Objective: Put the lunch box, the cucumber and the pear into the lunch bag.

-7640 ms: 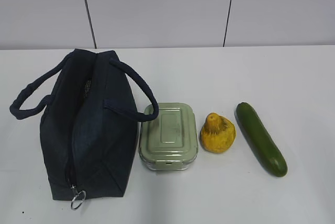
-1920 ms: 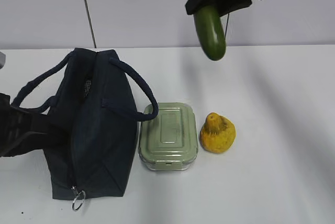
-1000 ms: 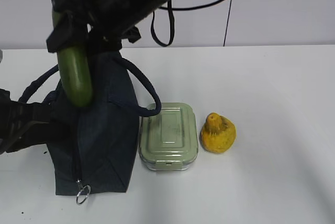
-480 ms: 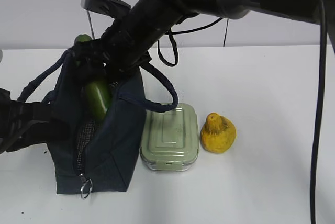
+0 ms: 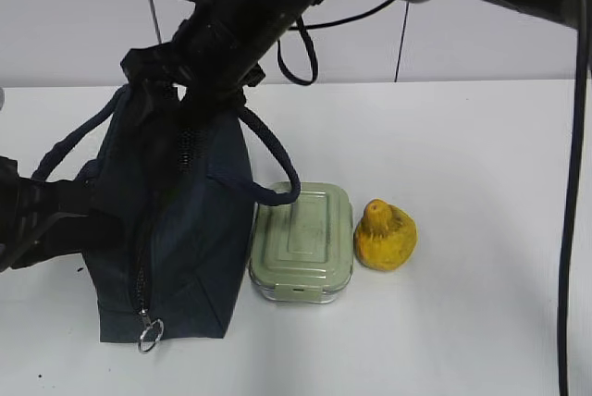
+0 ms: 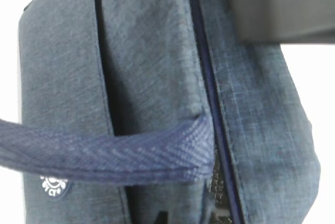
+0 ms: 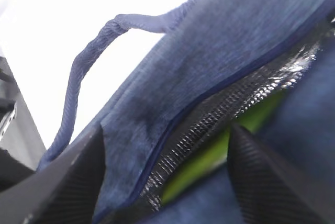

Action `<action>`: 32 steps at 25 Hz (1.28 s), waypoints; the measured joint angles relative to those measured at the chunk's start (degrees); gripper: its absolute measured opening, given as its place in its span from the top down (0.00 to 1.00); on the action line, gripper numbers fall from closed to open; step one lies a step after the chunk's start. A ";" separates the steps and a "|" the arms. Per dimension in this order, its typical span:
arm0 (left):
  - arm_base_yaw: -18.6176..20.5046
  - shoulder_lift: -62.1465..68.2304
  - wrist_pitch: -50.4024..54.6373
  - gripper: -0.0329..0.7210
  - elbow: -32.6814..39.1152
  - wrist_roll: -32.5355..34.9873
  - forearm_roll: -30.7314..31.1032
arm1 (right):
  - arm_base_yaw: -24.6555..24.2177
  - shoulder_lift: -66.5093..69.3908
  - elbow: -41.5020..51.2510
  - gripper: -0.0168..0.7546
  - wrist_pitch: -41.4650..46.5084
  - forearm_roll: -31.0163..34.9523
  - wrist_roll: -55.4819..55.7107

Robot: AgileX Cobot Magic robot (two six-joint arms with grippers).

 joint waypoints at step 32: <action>0.00 0.00 0.22 0.98 0.00 0.00 0.17 | 0.00 -26.05 12.54 0.33 8.59 -45.42 17.10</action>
